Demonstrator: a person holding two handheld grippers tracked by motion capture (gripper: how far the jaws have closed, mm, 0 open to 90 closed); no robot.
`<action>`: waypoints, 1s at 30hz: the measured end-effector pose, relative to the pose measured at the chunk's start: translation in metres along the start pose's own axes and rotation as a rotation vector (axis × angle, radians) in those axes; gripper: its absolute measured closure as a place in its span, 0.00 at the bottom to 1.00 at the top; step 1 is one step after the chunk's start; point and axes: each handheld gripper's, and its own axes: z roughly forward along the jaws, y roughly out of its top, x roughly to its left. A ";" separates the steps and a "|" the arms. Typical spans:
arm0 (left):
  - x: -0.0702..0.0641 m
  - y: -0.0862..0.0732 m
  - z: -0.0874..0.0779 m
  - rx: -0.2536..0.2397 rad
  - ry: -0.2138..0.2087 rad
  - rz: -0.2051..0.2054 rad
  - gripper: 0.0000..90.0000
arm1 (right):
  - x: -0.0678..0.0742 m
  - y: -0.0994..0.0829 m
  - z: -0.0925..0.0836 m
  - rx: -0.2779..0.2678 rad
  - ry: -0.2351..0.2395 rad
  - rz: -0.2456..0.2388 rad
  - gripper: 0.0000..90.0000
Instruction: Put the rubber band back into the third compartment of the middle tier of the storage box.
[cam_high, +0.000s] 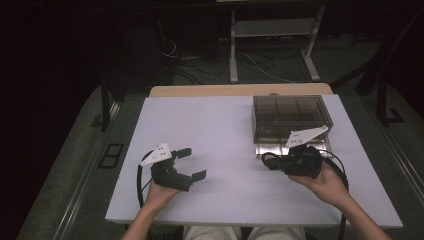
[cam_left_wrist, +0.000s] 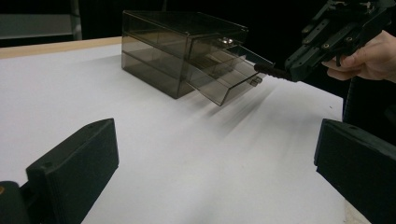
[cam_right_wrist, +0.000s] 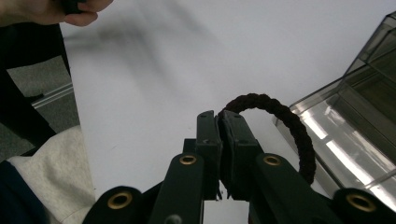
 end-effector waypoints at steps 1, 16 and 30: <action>0.000 0.000 0.000 0.000 0.001 0.000 0.00 | -0.001 0.000 -0.001 -0.004 -0.003 0.001 0.94; 0.000 0.000 0.000 0.001 0.002 0.001 0.00 | -0.011 -0.006 -0.013 -0.025 -0.026 0.031 0.94; 0.000 0.000 0.000 0.000 0.003 0.001 0.00 | -0.020 -0.010 -0.022 -0.047 -0.048 0.061 0.94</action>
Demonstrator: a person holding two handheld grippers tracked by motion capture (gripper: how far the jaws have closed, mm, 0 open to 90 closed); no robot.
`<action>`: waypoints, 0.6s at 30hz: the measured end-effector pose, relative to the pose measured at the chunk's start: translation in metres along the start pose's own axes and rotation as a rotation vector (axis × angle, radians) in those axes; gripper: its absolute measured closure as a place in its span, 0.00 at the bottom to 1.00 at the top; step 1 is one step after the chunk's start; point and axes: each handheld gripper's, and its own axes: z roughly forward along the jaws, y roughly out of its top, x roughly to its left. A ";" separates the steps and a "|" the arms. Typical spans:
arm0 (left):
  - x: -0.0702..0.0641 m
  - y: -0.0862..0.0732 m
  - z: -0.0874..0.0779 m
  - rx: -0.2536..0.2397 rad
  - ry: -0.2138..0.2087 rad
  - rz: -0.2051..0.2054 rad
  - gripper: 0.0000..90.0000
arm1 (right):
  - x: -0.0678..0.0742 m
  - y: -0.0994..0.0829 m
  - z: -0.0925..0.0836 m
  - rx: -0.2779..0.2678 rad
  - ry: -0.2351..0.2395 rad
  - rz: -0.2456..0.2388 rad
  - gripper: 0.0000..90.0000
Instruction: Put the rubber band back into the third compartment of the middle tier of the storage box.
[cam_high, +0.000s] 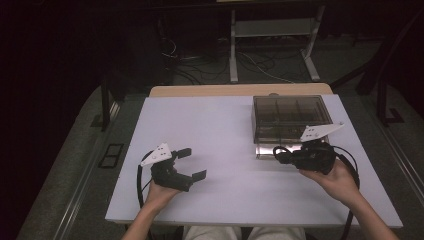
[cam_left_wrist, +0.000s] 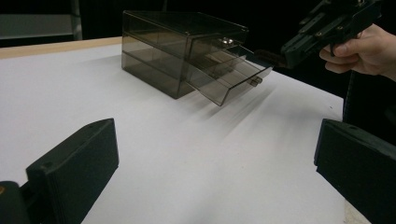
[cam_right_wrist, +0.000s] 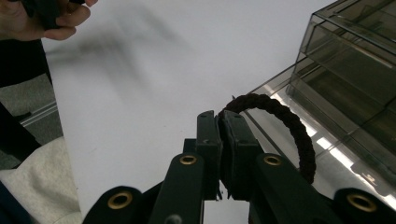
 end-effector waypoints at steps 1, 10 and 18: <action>0.000 0.000 0.000 0.001 0.000 -0.001 0.00 | -0.001 0.000 -0.001 -0.004 0.001 0.003 0.94; 0.000 0.000 0.000 -0.003 0.000 -0.001 0.00 | -0.011 -0.004 -0.008 -0.019 -0.020 0.030 0.94; 0.000 0.000 0.000 -0.003 0.001 -0.001 0.00 | -0.019 -0.007 -0.013 -0.027 -0.039 0.052 0.94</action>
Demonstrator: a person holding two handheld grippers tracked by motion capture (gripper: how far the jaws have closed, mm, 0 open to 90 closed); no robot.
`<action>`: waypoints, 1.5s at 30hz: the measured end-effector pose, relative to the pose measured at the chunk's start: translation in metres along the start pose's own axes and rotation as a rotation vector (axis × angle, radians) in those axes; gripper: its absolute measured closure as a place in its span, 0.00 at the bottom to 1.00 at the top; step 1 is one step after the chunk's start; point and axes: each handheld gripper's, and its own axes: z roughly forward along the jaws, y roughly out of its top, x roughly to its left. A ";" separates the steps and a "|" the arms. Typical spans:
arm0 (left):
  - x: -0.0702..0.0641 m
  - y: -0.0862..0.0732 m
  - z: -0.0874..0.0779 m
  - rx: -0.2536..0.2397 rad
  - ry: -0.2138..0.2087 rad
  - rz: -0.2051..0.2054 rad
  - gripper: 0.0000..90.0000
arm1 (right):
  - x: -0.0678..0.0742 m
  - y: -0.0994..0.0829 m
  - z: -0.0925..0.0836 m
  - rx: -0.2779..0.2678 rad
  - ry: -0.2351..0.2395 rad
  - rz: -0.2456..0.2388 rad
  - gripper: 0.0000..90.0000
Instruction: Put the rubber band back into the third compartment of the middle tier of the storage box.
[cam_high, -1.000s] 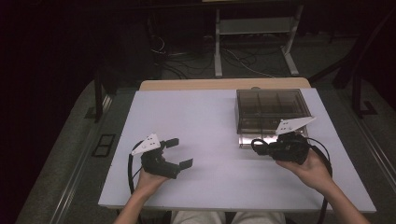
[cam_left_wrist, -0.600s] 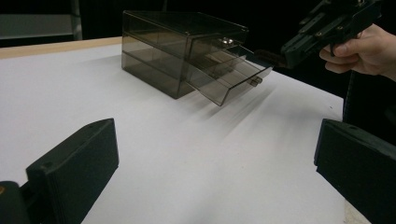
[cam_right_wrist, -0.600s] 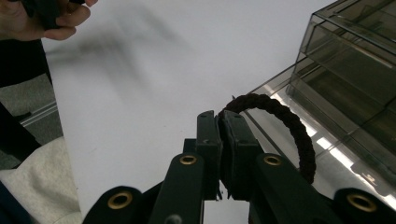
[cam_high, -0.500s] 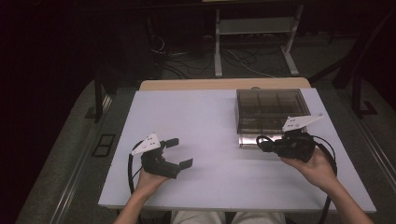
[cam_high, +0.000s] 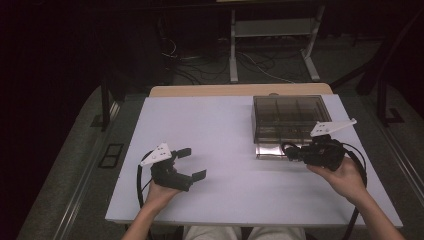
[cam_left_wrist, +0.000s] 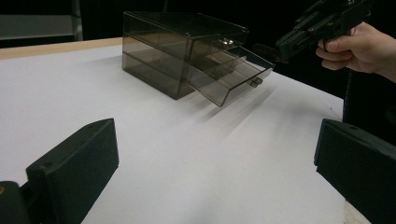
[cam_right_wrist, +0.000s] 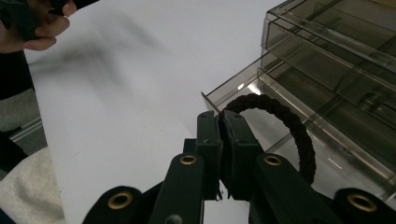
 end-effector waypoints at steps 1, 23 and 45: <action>0.000 0.000 0.000 0.000 0.000 0.000 0.00 | -0.001 0.000 -0.001 -0.004 -0.002 0.004 0.94; 0.000 0.000 0.000 0.002 0.000 0.001 0.00 | -0.026 -0.011 -0.012 -0.028 -0.040 0.066 0.94; 0.001 0.000 0.001 0.008 -0.003 0.003 0.00 | -0.054 -0.022 -0.017 -0.017 -0.051 0.075 0.94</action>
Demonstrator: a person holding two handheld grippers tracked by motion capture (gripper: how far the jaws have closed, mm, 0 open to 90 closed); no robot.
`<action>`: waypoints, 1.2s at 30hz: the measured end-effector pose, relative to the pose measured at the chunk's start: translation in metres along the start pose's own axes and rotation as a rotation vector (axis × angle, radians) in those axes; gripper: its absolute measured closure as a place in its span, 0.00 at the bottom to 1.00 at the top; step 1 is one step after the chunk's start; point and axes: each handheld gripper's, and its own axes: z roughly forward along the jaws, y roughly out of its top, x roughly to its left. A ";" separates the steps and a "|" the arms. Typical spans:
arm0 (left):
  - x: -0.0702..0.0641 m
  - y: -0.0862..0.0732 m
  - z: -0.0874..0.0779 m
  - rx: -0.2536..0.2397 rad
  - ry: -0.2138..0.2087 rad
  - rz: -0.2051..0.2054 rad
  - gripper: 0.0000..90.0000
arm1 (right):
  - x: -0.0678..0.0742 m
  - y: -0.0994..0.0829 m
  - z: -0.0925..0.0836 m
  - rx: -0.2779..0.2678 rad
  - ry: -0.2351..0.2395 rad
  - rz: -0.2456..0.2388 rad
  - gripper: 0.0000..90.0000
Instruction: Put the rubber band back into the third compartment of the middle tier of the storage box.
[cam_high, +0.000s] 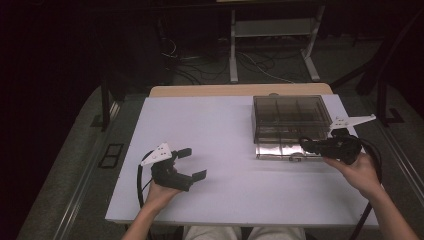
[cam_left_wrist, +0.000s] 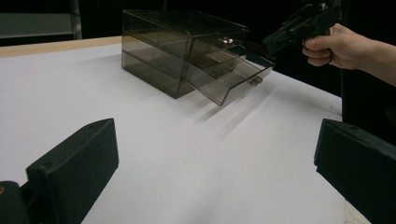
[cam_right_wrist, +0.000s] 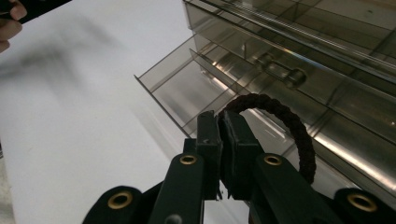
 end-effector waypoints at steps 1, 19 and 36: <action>0.000 0.000 0.000 0.001 0.000 0.001 0.00 | -0.002 0.000 0.000 0.002 0.000 0.001 0.94; 0.000 0.000 0.000 0.002 0.001 -0.002 0.00 | -0.023 -0.010 -0.002 0.018 -0.010 0.040 0.94; 0.000 0.000 0.000 0.003 0.004 0.001 0.00 | -0.037 -0.017 0.004 0.062 0.005 0.050 0.94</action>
